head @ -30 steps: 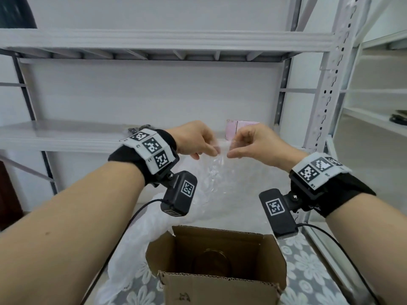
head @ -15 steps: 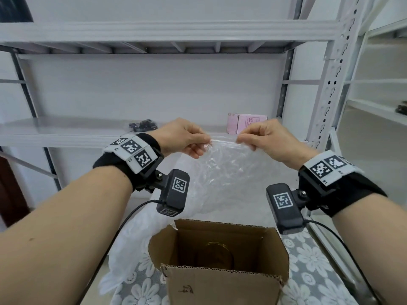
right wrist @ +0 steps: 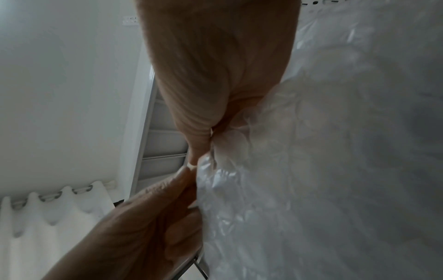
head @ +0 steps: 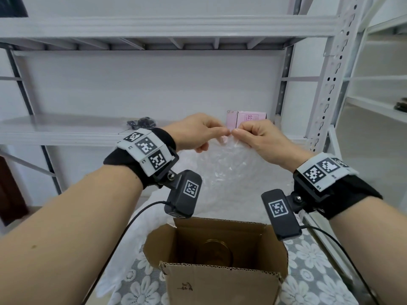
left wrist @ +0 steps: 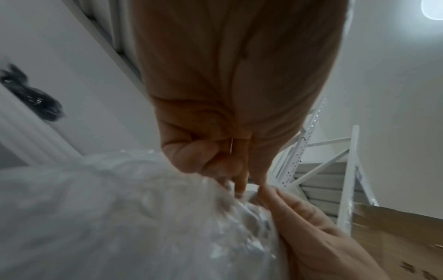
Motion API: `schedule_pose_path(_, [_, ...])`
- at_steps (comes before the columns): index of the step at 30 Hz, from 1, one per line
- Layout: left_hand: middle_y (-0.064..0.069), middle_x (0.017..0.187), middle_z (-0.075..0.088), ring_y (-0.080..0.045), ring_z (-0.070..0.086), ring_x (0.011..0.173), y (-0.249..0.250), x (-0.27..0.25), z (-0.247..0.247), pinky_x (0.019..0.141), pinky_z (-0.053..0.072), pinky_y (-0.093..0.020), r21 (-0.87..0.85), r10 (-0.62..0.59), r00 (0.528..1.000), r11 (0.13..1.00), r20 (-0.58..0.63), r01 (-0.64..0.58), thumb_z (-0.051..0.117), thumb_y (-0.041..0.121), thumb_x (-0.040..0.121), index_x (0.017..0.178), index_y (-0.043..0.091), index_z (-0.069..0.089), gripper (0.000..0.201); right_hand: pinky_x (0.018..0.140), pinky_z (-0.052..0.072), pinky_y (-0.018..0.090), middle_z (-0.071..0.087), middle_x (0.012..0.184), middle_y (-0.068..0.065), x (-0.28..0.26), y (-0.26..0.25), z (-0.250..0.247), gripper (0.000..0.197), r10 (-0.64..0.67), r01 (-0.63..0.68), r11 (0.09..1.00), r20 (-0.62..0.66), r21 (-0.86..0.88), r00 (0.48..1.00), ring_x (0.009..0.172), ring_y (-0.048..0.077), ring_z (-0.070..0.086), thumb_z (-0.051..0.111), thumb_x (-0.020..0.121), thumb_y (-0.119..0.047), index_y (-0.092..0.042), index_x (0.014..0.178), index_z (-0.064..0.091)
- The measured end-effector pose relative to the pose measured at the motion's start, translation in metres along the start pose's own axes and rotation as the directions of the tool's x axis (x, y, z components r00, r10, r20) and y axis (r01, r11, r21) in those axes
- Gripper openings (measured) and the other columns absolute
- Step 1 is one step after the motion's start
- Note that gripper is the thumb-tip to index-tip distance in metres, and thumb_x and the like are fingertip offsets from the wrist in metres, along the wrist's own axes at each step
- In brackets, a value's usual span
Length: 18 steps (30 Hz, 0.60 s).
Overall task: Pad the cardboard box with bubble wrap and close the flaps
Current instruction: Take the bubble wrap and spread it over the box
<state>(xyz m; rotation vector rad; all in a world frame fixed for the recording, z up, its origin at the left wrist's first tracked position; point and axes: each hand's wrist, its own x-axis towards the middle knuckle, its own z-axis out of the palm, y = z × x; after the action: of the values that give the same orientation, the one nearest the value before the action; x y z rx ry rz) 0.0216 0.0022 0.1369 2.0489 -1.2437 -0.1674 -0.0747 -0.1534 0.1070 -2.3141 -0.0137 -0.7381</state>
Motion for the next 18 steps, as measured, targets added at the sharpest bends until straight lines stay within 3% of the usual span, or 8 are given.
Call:
schedule_pose_path(6, [0.001,0.058,0.047,-0.003,0.047,0.044,0.007,0.003,0.009,0.049,0.045,-0.015,-0.114,0.004,0.995,0.993,0.103,0.008,0.051,0.015,0.096,0.068,0.007,0.058,0.029,0.046,0.02,0.017,0.029,0.055,-0.004,-0.005,0.0,0.0,0.038,-0.027,0.026,0.999,-0.035,-0.02,0.999,0.047,0.003,0.022,0.054,0.095,-0.021,0.003,0.065,0.053])
schedule_pose_path(9, [-0.001,0.059,0.049,-0.006,0.048,0.045,0.003,0.004,0.013,0.05,0.047,-0.017,-0.145,0.03,0.998,0.989,0.06,-0.021,0.051,0.016,0.096,0.082,-0.003,0.063,0.027,0.046,0.021,0.015,0.03,0.054,-0.004,-0.007,-0.001,0.0,0.035,-0.05,0.05,0.999,-0.072,-0.001,0.996,0.046,0.003,0.024,0.056,0.093,-0.019,-0.009,0.06,0.055])
schedule_pose_path(11, [0.0,0.061,0.055,-0.007,0.05,0.049,0.002,0.003,0.014,0.052,0.049,-0.019,-0.233,0.056,0.998,0.971,0.043,-0.044,0.049,0.016,0.097,0.084,0.0,0.063,0.024,0.047,0.022,0.016,0.032,0.056,-0.003,-0.007,-0.003,-0.001,0.034,-0.06,0.065,0.997,-0.106,0.045,0.993,0.049,0.003,0.026,0.055,0.094,-0.017,-0.016,0.06,0.052])
schedule_pose_path(14, [-0.002,0.065,0.062,-0.009,0.055,0.055,0.0,0.001,0.015,0.056,0.052,-0.018,-0.358,0.091,0.996,0.931,0.027,-0.075,0.047,0.011,0.098,0.08,0.006,0.063,0.024,0.051,0.024,0.019,0.035,0.06,0.003,-0.007,-0.004,-0.002,0.032,-0.073,0.087,0.991,-0.138,0.097,0.988,0.056,0.009,0.029,0.054,0.094,-0.016,-0.014,0.062,0.052])
schedule_pose_path(18, [-0.011,0.073,0.06,-0.015,0.056,0.06,-0.004,0.001,0.017,0.058,0.053,-0.018,-0.452,0.128,0.992,0.885,0.011,-0.109,0.046,0.009,0.098,0.084,0.002,0.062,0.022,0.054,0.027,0.018,0.037,0.064,0.007,-0.008,-0.004,0.001,0.029,-0.076,0.103,0.982,-0.174,0.155,0.982,0.059,0.012,0.031,0.054,0.094,-0.015,-0.009,0.066,0.054])
